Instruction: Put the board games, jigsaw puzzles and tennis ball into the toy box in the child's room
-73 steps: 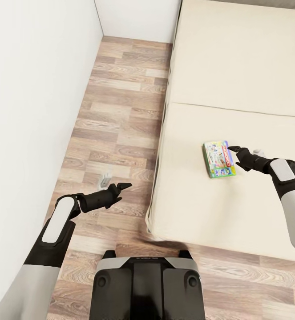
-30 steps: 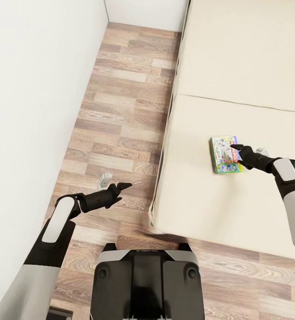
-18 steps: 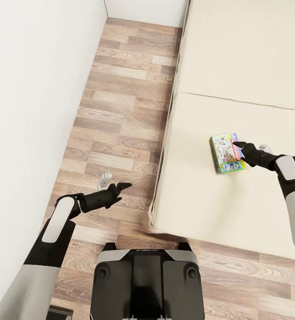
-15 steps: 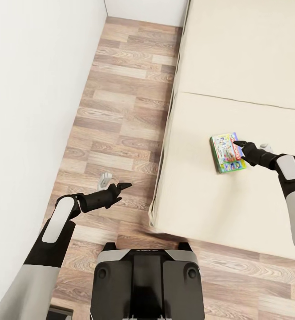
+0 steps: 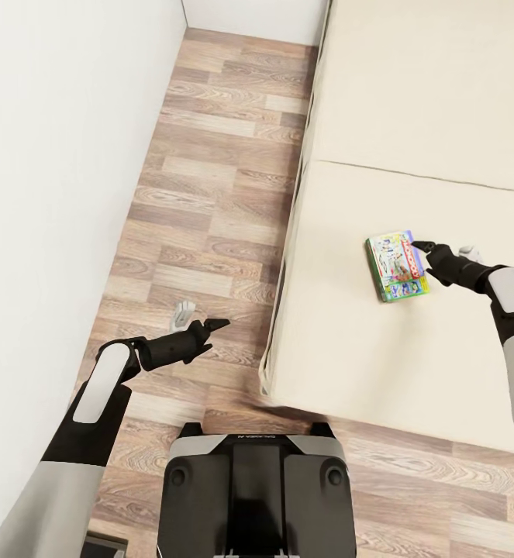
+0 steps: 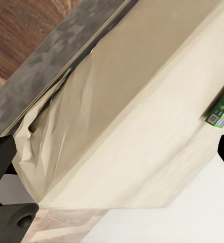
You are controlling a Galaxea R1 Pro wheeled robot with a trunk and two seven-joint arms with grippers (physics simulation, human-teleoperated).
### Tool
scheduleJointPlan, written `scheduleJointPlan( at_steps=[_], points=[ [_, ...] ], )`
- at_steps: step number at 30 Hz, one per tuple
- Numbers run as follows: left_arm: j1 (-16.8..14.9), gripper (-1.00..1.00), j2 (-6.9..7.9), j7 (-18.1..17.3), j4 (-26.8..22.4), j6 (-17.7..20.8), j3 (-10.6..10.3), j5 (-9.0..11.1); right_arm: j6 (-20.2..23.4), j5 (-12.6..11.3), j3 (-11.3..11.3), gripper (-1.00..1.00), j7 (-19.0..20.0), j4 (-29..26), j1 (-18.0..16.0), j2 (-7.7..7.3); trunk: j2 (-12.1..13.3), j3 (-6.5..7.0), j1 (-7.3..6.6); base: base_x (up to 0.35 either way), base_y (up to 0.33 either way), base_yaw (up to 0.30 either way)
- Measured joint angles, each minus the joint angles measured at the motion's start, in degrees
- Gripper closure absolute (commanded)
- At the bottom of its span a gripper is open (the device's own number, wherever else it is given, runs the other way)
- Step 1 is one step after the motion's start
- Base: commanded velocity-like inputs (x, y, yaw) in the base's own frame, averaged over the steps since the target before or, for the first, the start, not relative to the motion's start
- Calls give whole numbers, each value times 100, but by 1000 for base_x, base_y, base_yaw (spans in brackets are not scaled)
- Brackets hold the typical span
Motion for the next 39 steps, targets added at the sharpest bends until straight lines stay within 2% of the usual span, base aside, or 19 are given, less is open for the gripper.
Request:
scheduleJointPlan(
  at_steps=[23,39],
  points=[
    [0,-100,0,0,2,0,0,0,17,-15,-13,-100,-7,-258,12,-48,0,0,0,0,0,0],
    [0,-100,0,0,4,0,0,0,18,-34,-19,-100,-8,-275,12,-144,0,-1,0,0,0,0]
  ],
)
